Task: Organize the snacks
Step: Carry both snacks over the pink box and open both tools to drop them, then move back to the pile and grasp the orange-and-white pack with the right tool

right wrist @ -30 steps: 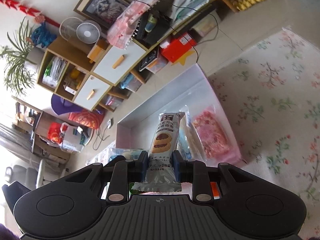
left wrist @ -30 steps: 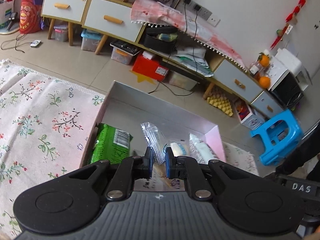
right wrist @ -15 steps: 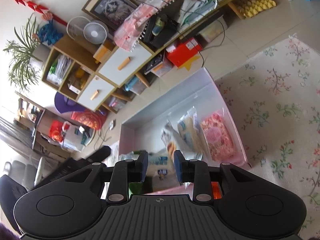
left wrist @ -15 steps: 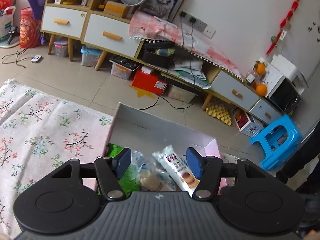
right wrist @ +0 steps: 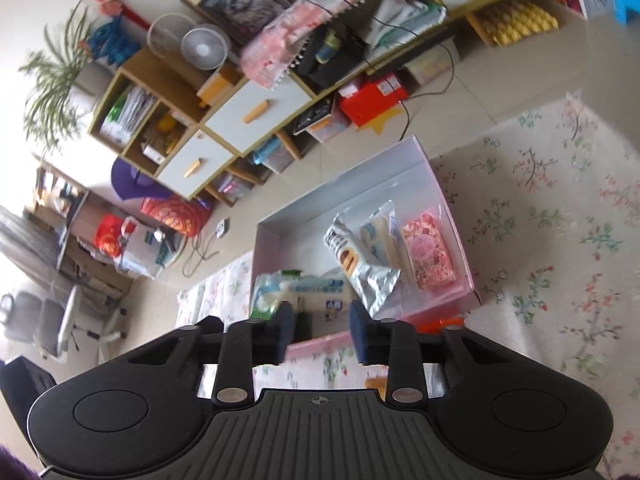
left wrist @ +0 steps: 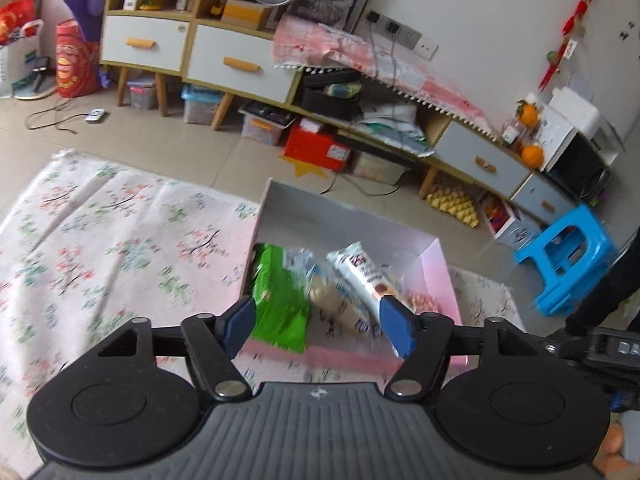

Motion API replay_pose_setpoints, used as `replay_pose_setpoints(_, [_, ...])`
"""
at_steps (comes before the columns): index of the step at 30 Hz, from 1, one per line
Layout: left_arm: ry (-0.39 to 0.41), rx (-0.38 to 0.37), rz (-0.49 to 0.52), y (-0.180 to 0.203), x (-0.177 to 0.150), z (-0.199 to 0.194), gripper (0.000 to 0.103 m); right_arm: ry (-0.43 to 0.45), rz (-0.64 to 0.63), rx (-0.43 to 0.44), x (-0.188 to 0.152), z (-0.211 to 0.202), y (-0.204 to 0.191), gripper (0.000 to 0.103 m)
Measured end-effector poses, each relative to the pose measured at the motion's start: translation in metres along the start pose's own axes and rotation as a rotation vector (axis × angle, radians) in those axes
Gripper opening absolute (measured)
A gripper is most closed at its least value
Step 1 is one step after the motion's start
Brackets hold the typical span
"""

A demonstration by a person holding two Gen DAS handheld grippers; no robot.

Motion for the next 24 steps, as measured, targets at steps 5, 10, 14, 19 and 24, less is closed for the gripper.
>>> replay_pose_setpoints(5, [-0.013, 0.023, 0.038, 0.017, -0.022, -0.024, 0.078, -0.001, -0.065, -0.029, -0.024, -0.028, -0.007, 0.039])
replay_pose_setpoints(10, [0.003, 0.051, 0.142, 0.032, -0.046, -0.04, 0.093, 0.032, -0.144, -0.076, -0.048, -0.053, -0.011, 0.056])
replay_pose_setpoints(14, [-0.012, 0.09, 0.174, 0.032, -0.06, -0.042, 0.1, 0.045, -0.171, -0.093, -0.068, -0.067, -0.003, 0.076])
replay_pose_setpoints(19, [-0.066, 0.1, 0.167, 0.03, -0.074, -0.038, 0.1, 0.013, -0.226, -0.162, -0.085, -0.063, 0.002, 0.078])
replay_pose_setpoints(24, [-0.083, 0.102, 0.177, 0.031, -0.082, -0.038, 0.101, 0.035, -0.263, -0.203, -0.089, -0.067, 0.005, 0.083])
Point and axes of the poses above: each gripper's, at about its wrist camera, not at the fingertips, and z roughly the way its jaws point, y to its right, x to its top, the point moved 2 cm from there along z, roughly the way its jaws point, and after that the axes turned 6 degrees about -y, right-handed, at the moved point
